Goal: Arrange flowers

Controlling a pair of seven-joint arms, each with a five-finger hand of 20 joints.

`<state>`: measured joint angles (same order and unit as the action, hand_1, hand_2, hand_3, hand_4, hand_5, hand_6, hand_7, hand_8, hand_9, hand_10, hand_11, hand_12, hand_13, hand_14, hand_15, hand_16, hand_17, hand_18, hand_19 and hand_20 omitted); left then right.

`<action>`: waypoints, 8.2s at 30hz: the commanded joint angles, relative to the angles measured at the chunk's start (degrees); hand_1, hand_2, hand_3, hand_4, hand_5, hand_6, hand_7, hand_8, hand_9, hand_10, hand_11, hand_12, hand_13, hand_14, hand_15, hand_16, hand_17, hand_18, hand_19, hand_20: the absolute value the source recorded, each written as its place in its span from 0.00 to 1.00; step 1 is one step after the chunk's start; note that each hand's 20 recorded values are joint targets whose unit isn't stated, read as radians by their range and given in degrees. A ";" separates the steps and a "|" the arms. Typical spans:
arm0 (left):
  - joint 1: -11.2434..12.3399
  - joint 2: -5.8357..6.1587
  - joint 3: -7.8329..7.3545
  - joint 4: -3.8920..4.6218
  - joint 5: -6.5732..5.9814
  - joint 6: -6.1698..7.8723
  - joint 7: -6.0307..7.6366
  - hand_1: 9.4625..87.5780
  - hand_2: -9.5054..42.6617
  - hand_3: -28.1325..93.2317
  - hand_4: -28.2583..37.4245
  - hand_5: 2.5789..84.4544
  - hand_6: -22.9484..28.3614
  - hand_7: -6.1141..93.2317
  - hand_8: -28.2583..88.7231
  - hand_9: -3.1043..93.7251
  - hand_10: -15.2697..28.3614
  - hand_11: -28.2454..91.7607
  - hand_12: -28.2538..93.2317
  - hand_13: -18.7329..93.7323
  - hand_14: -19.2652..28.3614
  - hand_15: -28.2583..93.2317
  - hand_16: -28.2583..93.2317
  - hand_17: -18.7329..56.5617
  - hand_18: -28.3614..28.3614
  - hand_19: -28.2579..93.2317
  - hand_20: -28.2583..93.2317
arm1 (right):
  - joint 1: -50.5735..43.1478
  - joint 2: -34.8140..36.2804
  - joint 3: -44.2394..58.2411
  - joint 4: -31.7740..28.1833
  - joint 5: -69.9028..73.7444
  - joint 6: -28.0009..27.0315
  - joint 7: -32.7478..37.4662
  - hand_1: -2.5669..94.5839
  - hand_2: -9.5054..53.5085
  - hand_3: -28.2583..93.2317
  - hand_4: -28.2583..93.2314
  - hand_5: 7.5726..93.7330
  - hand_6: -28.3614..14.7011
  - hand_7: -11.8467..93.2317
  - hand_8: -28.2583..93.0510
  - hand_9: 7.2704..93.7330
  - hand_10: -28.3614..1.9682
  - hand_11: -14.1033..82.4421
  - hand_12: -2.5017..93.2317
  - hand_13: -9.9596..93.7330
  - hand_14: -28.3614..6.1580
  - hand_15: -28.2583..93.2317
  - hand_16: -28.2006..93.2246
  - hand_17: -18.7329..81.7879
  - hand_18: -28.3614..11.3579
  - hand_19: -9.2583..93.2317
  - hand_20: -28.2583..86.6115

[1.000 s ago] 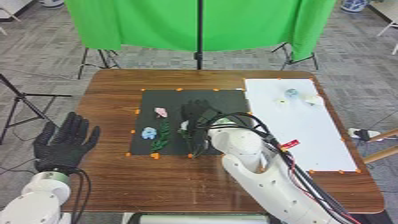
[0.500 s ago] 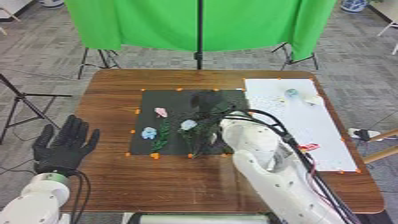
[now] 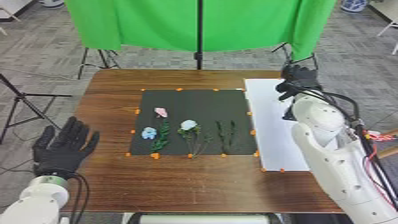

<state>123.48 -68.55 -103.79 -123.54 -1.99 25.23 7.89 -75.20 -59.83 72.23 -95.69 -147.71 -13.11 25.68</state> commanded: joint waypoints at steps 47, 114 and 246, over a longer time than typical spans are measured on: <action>2.71 -0.92 -1.28 -0.09 3.21 -1.40 -4.46 0.24 0.48 0.85 0.00 0.60 0.64 0.27 0.15 0.51 0.74 0.54 0.36 0.47 0.81 0.75 0.18 0.18 0.83 0.62 0.42 | 0.50 1.25 -17.55 -7.35 8.94 6.49 -10.06 0.64 0.00 0.83 0.00 0.79 0.60 0.43 0.30 0.90 0.59 0.28 0.48 0.76 0.60 0.60 0.59 0.53 0.14 0.91 0.61; -0.77 -0.26 0.93 1.30 -0.72 -7.05 -4.38 0.24 0.49 0.85 0.00 0.59 0.63 0.26 0.15 0.50 0.73 0.52 0.36 0.47 0.79 0.74 0.18 0.19 0.83 0.62 0.44 | 2.03 -0.16 -15.78 -11.17 7.62 0.28 -3.36 0.51 0.00 0.88 0.00 0.62 0.55 0.27 0.13 0.78 0.42 0.42 0.34 0.70 0.39 0.71 0.45 0.50 0.07 0.92 0.63; 1.97 -1.90 -2.59 -0.94 1.22 -2.32 -3.90 0.25 0.49 0.86 0.00 0.60 0.64 0.29 0.15 0.51 0.74 0.55 0.37 0.47 0.81 0.76 0.18 0.19 0.85 0.62 0.43 | -6.05 3.17 -9.56 -11.57 6.83 0.19 -11.25 0.45 0.00 0.90 0.00 0.60 0.61 0.29 0.12 0.73 0.46 0.39 0.23 0.72 0.50 0.64 0.43 0.49 0.14 0.85 0.54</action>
<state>124.55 -69.49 -105.70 -124.99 -1.37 23.99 5.85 -80.89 -57.42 60.67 -105.63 -146.55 -14.31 9.36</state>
